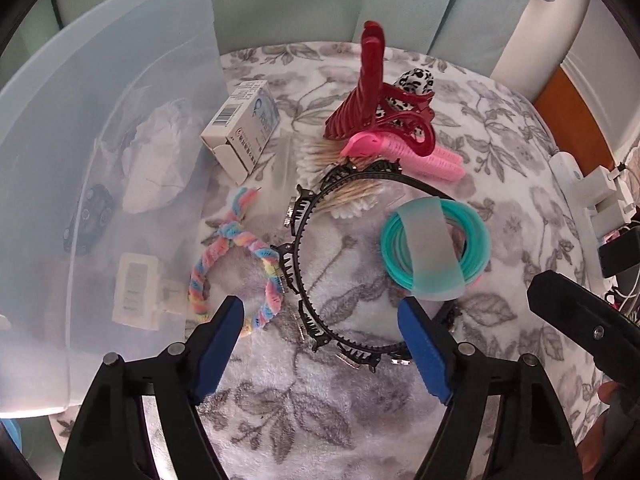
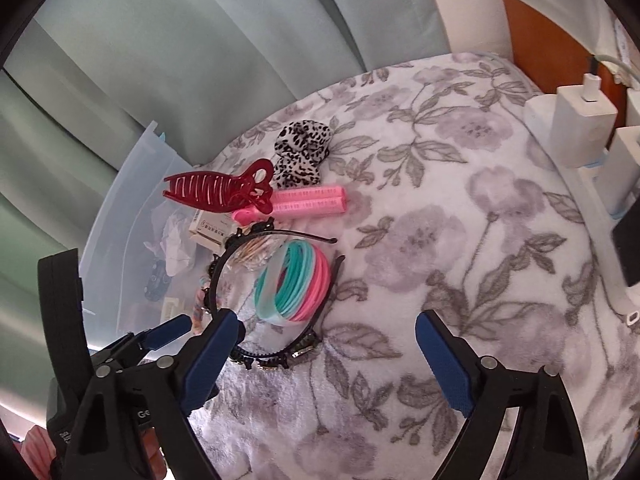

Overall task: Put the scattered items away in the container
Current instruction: 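Close the left tool on the black studded headband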

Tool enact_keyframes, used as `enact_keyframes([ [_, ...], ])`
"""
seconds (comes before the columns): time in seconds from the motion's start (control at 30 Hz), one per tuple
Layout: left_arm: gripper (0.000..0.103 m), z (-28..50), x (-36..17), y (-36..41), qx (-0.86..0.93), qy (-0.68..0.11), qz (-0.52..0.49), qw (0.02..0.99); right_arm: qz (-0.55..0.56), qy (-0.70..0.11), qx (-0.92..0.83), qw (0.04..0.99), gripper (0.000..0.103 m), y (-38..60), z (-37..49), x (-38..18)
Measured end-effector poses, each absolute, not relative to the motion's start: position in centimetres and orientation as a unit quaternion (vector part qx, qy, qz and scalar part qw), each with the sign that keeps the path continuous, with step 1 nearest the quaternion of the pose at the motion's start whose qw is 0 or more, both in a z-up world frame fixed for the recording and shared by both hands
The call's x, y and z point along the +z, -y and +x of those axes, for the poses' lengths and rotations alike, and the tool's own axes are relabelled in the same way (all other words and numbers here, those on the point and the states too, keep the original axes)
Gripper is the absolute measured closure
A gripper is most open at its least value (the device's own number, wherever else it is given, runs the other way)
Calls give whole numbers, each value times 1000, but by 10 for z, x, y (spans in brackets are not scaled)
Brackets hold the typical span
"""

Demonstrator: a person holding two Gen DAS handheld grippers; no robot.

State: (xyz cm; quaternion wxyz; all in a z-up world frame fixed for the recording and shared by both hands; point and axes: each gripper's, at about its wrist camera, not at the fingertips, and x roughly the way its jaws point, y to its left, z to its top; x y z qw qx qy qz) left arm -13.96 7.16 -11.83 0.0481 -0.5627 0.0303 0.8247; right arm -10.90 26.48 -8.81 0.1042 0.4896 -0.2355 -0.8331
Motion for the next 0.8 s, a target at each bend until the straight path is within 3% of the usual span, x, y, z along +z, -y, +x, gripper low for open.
enact_keyframes([
  [0.17,26,-143,-128,-65,819,-22,-573,36,502,247,-820,120,22,-252,-125,-97],
  [0.57,64,-149,-138,-56,814,-7,-580,34,523,270,-796,141,43,-234,-144,-119],
  [0.8,74,-149,-139,-55,815,-8,-578,41,526,279,-793,128,50,-235,-153,-128],
])
